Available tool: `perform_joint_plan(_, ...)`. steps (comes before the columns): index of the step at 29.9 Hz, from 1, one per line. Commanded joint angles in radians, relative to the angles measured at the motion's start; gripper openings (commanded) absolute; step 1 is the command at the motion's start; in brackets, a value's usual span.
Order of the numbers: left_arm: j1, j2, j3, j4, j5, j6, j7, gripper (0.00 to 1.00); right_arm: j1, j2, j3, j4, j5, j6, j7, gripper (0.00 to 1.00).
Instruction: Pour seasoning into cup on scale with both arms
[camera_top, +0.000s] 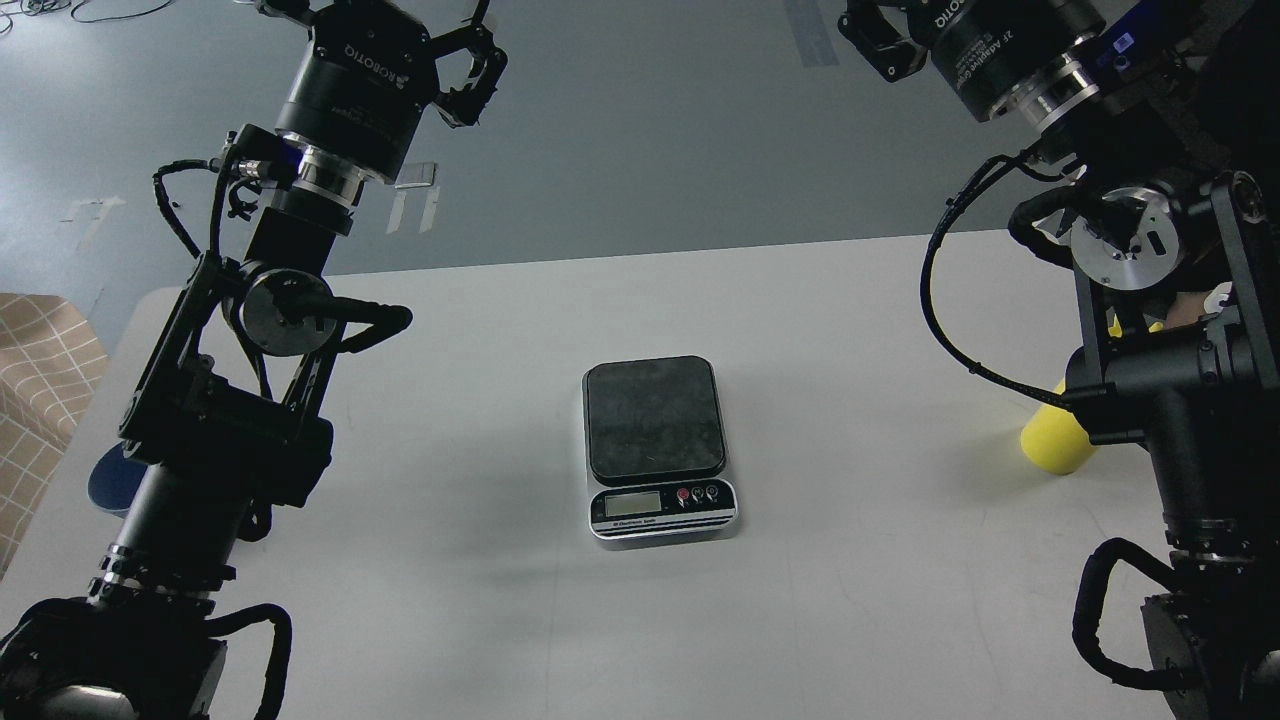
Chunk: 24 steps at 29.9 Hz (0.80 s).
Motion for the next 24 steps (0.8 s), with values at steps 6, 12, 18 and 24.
perform_joint_plan(6,0.002,0.000,0.000,0.002,0.000,-0.001,0.000,0.99,-0.004,0.000,0.001,-0.002,-0.002,0.000,0.000,0.99)
perform_joint_plan(12,0.002,0.001,0.000,0.002,0.000,-0.001,0.000,0.99,-0.005,0.000,-0.001,-0.001,-0.002,0.000,0.000,0.99)
perform_joint_plan(18,0.002,0.001,0.000,0.000,0.000,-0.001,-0.001,0.99,-0.005,0.000,-0.001,-0.002,-0.002,0.000,0.000,0.99)
perform_joint_plan(24,0.000,0.001,0.000,-0.002,0.000,-0.001,-0.004,0.99,-0.005,0.000,-0.001,-0.003,-0.003,0.000,0.000,0.99)
